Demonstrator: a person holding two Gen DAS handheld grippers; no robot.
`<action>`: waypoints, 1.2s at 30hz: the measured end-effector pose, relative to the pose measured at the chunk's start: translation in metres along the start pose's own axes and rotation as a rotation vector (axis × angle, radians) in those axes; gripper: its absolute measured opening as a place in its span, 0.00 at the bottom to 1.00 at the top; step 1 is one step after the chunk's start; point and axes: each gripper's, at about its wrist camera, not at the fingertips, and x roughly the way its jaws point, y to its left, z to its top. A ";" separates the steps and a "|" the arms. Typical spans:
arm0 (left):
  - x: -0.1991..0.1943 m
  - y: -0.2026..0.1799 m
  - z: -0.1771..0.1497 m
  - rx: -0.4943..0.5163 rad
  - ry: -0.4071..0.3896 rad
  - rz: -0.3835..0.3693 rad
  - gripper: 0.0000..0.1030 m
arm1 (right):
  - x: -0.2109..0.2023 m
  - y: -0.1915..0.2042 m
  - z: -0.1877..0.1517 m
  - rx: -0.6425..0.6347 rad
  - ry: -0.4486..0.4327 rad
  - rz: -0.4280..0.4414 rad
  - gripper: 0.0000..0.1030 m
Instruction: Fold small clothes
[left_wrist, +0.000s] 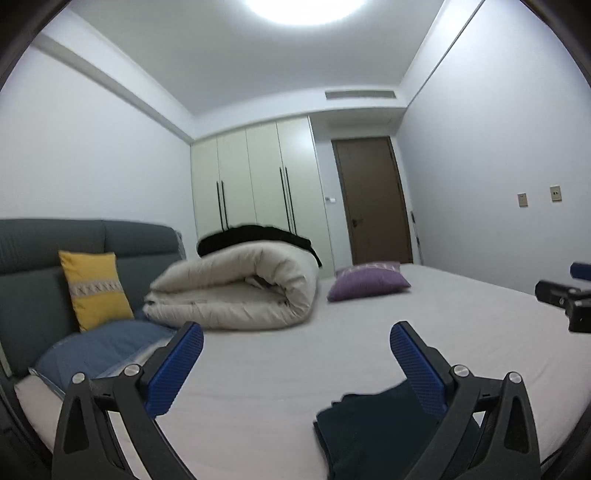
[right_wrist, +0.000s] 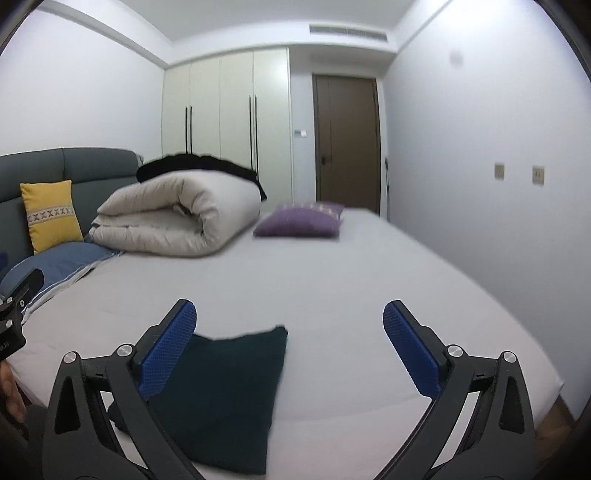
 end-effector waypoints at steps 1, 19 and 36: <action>-0.002 0.000 0.003 0.001 0.011 0.017 1.00 | -0.007 0.001 0.006 -0.003 -0.009 -0.002 1.00; 0.049 -0.013 -0.041 -0.037 0.554 -0.068 1.00 | -0.004 0.010 -0.003 0.043 0.269 0.030 1.00; 0.073 -0.011 -0.101 -0.107 0.763 -0.090 1.00 | 0.085 0.026 -0.098 0.058 0.594 0.006 1.00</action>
